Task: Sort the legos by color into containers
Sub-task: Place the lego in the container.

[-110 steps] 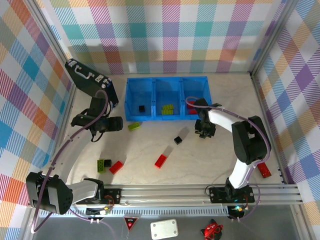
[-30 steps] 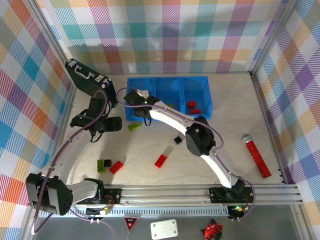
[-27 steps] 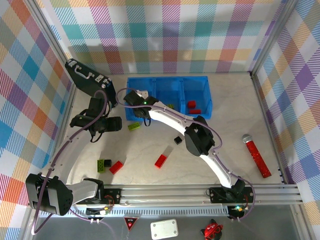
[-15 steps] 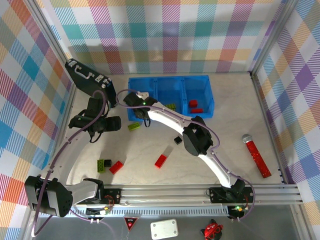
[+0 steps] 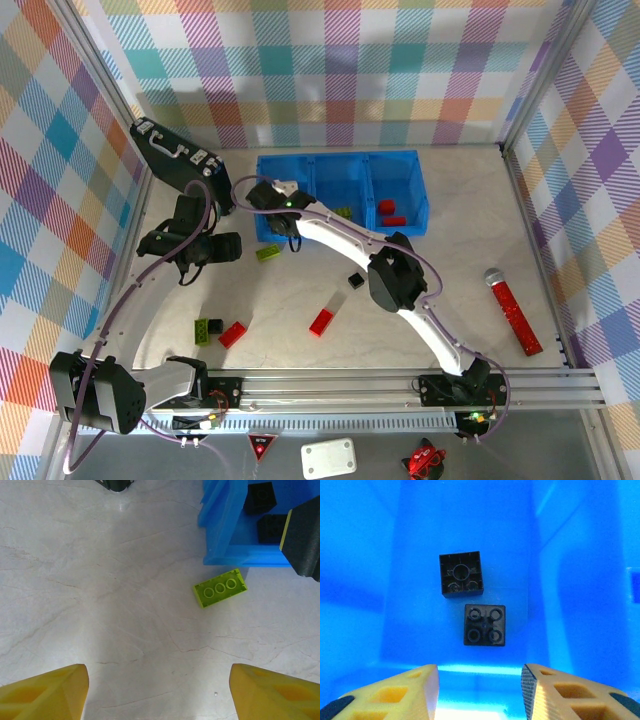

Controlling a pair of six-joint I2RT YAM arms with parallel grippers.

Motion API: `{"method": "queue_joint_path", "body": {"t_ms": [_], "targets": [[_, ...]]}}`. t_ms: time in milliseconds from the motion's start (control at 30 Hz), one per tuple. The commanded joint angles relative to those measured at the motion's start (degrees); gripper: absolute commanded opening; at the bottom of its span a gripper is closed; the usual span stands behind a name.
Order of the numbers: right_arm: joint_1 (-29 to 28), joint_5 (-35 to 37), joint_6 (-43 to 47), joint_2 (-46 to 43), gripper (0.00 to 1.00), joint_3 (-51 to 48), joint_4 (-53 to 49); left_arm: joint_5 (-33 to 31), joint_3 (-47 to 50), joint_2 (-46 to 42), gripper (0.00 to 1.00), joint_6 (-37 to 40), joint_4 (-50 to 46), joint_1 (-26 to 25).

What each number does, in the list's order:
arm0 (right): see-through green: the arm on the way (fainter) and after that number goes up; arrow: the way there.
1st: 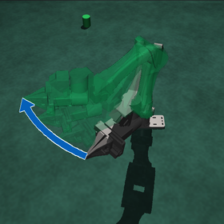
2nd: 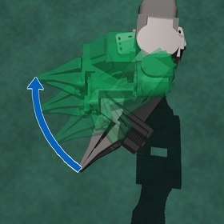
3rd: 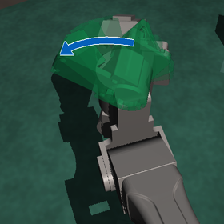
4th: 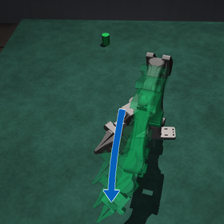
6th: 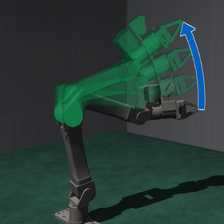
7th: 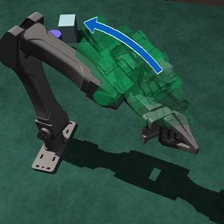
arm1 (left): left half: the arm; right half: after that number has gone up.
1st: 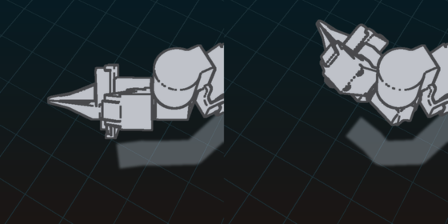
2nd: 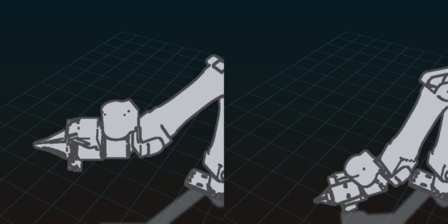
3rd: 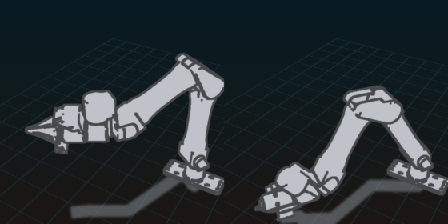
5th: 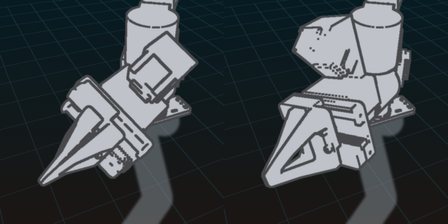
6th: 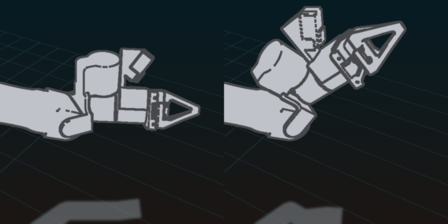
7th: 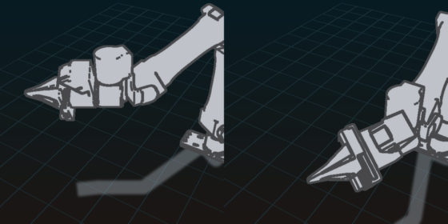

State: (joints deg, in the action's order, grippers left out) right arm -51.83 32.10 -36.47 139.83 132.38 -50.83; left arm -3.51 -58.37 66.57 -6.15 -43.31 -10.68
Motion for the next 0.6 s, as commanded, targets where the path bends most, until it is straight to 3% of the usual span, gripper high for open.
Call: {"method": "queue_joint_path", "body": {"t_ms": [0,567], "targets": [[-0.29,-1.01,1.05,-6.99,0.48,-0.82,-2.52,1.60,0.19,0.81,0.74,0.09,0.43,1.01],[-0.11,-3.80,0.12,-25.50,0.49,-24.06,-1.61,9.03,-3.56,8.66,0.72,-4.07,-2.80,0.92]]}}
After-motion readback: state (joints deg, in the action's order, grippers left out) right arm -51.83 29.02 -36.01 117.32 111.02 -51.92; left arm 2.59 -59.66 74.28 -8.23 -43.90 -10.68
